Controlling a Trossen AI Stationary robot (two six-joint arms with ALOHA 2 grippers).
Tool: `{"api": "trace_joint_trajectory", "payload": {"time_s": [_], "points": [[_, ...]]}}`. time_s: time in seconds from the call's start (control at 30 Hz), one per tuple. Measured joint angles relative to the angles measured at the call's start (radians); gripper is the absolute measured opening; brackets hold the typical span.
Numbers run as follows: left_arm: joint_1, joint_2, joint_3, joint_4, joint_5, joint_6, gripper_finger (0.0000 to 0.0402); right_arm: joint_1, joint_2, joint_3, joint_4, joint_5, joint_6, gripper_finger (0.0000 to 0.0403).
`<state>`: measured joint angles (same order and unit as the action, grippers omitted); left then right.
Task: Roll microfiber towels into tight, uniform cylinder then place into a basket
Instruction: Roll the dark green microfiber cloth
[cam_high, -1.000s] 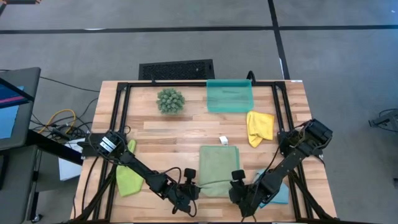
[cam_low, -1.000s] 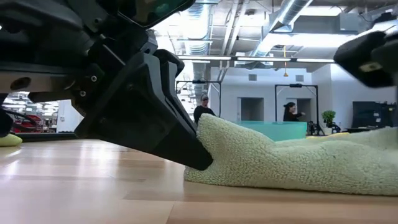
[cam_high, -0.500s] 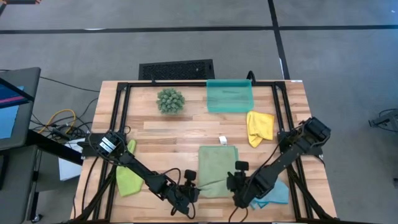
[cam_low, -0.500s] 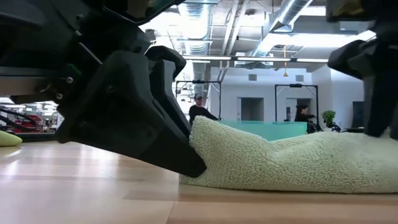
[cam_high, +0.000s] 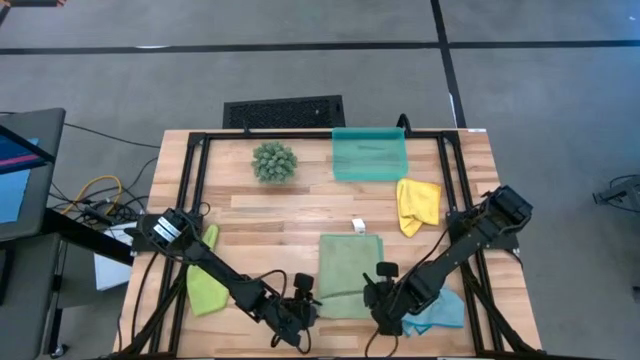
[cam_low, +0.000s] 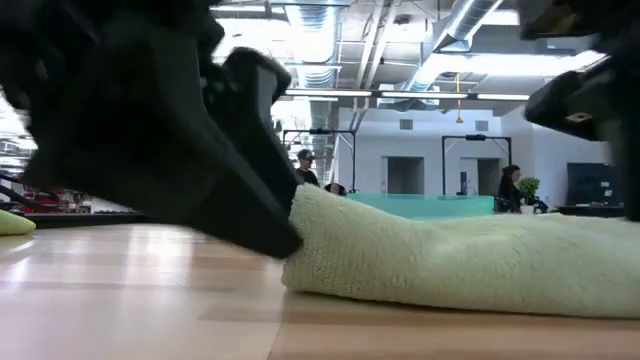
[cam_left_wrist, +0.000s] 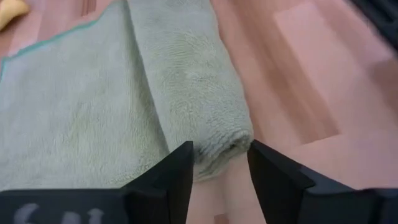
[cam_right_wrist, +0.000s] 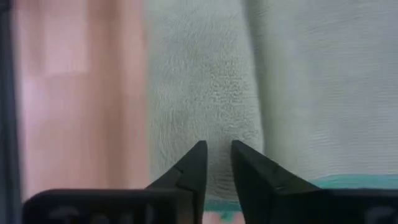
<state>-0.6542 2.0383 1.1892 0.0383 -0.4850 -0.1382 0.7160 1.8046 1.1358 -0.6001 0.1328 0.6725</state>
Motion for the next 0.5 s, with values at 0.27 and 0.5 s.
{"api": "trace_joint_trajectory", "payload": {"time_s": [0.27, 0.5], "points": [[-0.036, -0.031, 0.0, 0.028, -0.053, 0.06, 0.0146, 0.083, 0.0, 0.0, 0.029, -0.062, -0.006, 0.0008], [-0.039, -0.036, 0.0, 0.151, 0.007, 0.146, 0.0146, 0.143, 0.0, 0.0, 0.214, -0.059, -0.127, 0.0036]]}}
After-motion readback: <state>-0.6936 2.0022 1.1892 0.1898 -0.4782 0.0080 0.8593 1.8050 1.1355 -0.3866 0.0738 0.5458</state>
